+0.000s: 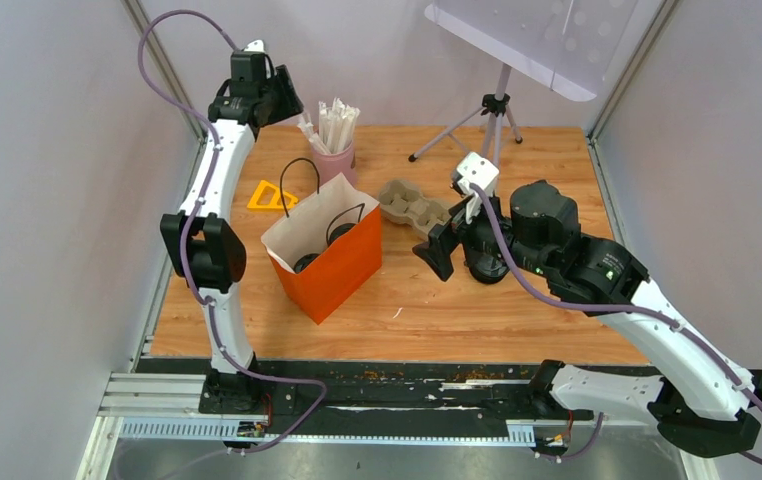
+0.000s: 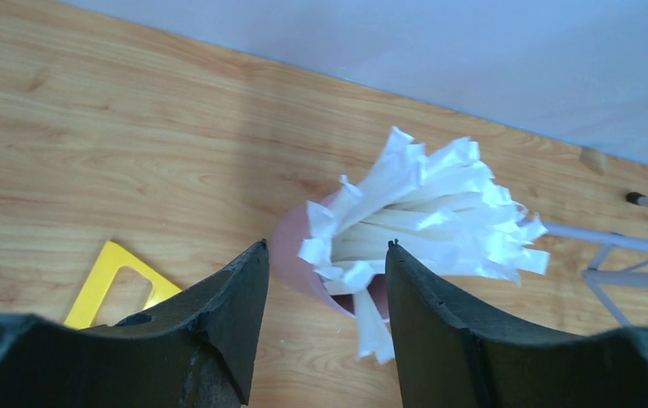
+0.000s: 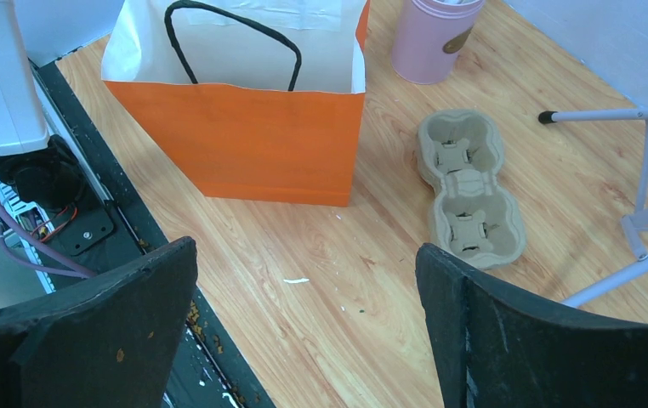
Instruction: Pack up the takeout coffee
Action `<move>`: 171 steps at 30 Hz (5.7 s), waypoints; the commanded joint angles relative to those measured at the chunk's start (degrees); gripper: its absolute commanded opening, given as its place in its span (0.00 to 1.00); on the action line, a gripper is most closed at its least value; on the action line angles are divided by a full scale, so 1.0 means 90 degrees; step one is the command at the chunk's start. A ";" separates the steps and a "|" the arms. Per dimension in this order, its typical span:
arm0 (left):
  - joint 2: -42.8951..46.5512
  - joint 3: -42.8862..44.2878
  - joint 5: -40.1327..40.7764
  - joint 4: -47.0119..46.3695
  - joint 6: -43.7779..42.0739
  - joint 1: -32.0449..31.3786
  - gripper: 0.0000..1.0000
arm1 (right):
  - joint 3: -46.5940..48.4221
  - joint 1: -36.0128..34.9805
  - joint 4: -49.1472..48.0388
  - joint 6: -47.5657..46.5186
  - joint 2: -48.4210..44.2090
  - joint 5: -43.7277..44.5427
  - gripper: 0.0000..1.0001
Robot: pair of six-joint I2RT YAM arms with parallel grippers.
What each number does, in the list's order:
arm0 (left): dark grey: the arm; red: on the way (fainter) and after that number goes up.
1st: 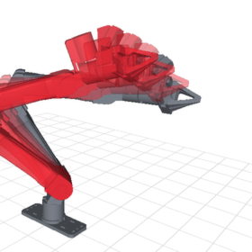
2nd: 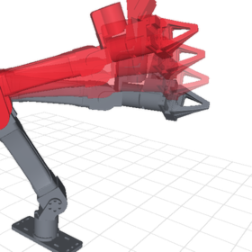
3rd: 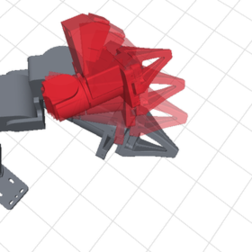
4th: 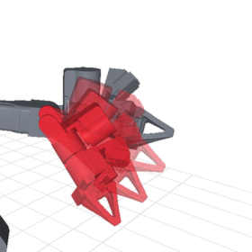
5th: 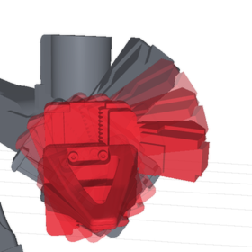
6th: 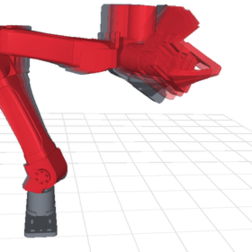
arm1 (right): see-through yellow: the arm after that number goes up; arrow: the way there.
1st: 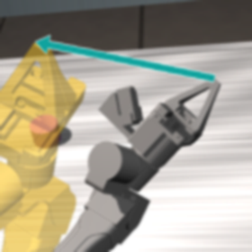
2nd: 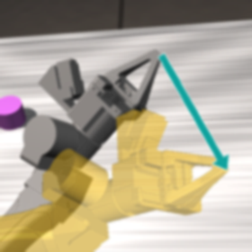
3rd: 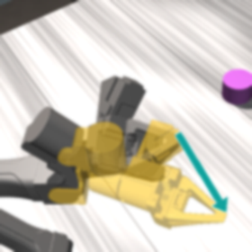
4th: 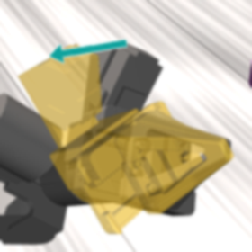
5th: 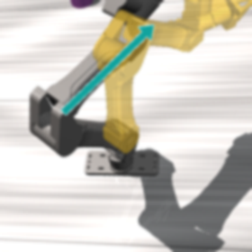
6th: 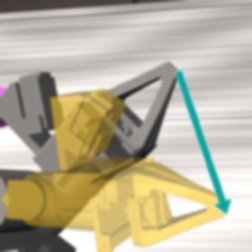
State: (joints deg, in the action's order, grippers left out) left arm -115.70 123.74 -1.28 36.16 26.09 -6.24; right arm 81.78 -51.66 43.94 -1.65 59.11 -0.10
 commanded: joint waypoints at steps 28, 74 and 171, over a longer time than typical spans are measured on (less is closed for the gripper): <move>-0.0362 -0.0691 -0.1856 -0.1640 0.0403 0.0518 0.43 | 0.0140 0.0017 -0.0226 0.0080 0.0200 0.0358 1.00; -0.0023 0.0261 -0.1559 -0.0709 0.0217 0.0508 0.00 | -0.0083 0.0017 -0.0478 -0.0217 0.0108 0.0707 1.00; 0.6138 -0.0094 -0.2495 0.3276 -0.0724 0.0518 0.00 | 0.0398 0.0008 0.0117 -0.0462 0.0106 0.1467 1.00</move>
State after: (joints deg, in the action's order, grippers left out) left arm -61.21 123.04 -23.03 68.20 17.52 -1.52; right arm 85.10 -51.66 47.27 -5.48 60.40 12.53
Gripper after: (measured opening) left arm 0.006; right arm 0.998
